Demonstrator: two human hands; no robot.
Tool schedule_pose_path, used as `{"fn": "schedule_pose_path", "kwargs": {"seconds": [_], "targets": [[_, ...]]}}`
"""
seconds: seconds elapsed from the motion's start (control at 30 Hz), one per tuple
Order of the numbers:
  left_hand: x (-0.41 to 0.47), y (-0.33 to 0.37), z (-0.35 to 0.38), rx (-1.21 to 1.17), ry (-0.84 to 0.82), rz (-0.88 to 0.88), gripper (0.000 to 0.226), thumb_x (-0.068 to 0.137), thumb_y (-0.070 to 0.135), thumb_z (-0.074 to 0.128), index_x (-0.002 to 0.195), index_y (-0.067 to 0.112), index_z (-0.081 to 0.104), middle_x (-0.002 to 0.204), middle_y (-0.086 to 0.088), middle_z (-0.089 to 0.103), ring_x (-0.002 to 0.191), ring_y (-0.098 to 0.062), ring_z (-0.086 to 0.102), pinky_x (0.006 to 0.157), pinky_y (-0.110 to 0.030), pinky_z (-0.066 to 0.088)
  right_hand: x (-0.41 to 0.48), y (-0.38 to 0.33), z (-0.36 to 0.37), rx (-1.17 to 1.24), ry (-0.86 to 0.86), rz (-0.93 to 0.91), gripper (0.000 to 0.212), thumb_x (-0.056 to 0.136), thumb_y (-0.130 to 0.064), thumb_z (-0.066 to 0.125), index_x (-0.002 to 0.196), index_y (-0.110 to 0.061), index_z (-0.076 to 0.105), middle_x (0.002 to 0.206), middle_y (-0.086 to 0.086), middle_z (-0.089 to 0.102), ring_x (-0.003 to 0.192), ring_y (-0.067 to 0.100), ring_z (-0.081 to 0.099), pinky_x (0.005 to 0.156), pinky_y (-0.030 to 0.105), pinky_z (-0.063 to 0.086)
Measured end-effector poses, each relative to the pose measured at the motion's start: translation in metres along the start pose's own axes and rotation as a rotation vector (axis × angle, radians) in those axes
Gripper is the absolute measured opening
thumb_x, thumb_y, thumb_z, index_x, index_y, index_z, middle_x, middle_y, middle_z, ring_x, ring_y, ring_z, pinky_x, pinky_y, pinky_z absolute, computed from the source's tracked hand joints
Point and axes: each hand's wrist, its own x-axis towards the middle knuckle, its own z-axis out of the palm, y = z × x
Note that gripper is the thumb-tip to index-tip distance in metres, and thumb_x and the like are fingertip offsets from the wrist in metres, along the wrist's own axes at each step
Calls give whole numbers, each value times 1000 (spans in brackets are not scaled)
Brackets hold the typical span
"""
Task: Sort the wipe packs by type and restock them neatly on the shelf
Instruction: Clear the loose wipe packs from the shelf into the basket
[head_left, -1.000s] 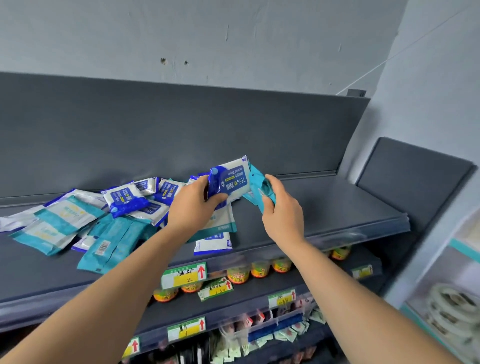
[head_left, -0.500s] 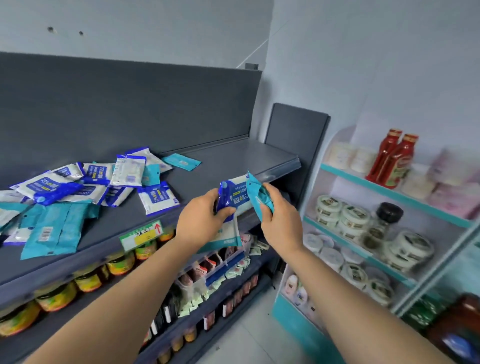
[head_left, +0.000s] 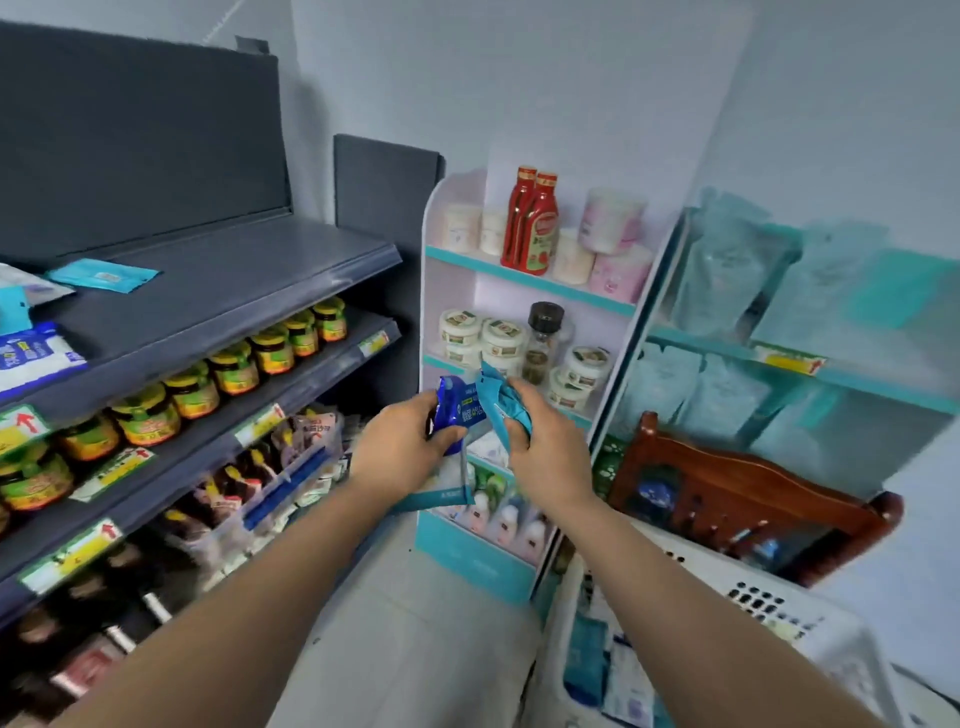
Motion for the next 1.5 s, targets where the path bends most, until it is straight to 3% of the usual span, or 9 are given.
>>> {"fn": "schedule_pose_path", "kwargs": {"seconds": [0.17, 0.53, 0.7, 0.9, 1.13, 1.27, 1.37, 1.43, 1.5], "targets": [[-17, 55, 80, 3, -114, 32, 27, 87, 40, 63, 105, 20, 59, 96, -4, 68, 88, -26, 62, 71, -35, 48, -40, 81, -46, -36, -23, 86, 49, 95, -18, 52, 143, -24, 42, 125, 7, 62, 107, 29, 60, 87, 39, 49], [-46, 131, 239, 43, -434, 39, 23, 93, 38, 56, 97, 16, 52, 90, -7, 63, 75, -23, 52, 66, -37, 43, -109, 228, -79, -71, -219, 352, 48, 96, -22, 53, 142, -23, 40, 121, 4, 64, 102, 25, 62, 80, 35, 51], [-39, 124, 302, 24, -554, -15, 21, 95, 38, 53, 98, 17, 50, 97, -4, 64, 86, -24, 59, 67, -32, 44, -117, 276, -62, -100, -398, 485, 48, 98, -22, 48, 144, -28, 35, 116, 2, 64, 96, 23, 61, 72, 30, 46], [-28, 94, 378, 44, -648, -110, 29, 96, 40, 50, 113, 16, 53, 105, -7, 65, 93, -26, 61, 73, -33, 48, -119, 335, -16, -142, -575, 644, 48, 99, -27, 45, 145, -29, 31, 113, 7, 64, 90, 26, 63, 73, 36, 54], [-26, 50, 462, 37, -641, -188, 29, 97, 36, 49, 115, 13, 52, 95, -10, 67, 83, -27, 63, 68, -34, 50, -136, 402, 51, -106, -631, 778, 49, 100, -24, 43, 146, -30, 29, 110, 6, 65, 83, 25, 64, 64, 35, 54], [-27, 29, 511, 15, -586, -326, 21, 97, 27, 49, 112, 12, 54, 96, -10, 66, 83, -28, 62, 69, -35, 50, -142, 439, 94, -65, -588, 709, 55, 101, -22, 43, 151, -25, 22, 138, 7, 50, 109, 27, 58, 81, 37, 54], [-44, 6, 545, 86, -695, -388, 52, 93, 13, 52, 141, 9, 33, 129, -16, 48, 113, -31, 52, 89, -38, 45, -157, 464, 130, -65, -839, 646, 57, 102, -21, 39, 154, -23, 15, 160, 3, 15, 145, 24, 20, 112, 38, 34], [-58, -10, 560, 261, -795, -309, 82, 92, 15, 55, 152, 10, -1, 154, -18, 15, 137, -34, 28, 109, -38, 33, -170, 478, 149, -108, -1022, 616, 59, 103, -23, 36, 155, -22, 9, 162, 3, -1, 149, 22, 3, 118, 39, 23], [-71, -22, 570, 437, -911, -143, 85, 93, 22, 53, 152, 15, -8, 159, -16, -9, 146, -34, 1, 118, -42, 20, -181, 487, 161, -142, -1073, 612, 63, 103, -23, 37, 155, -24, 2, 162, 2, -10, 149, 21, -4, 119, 43, 21]]}}
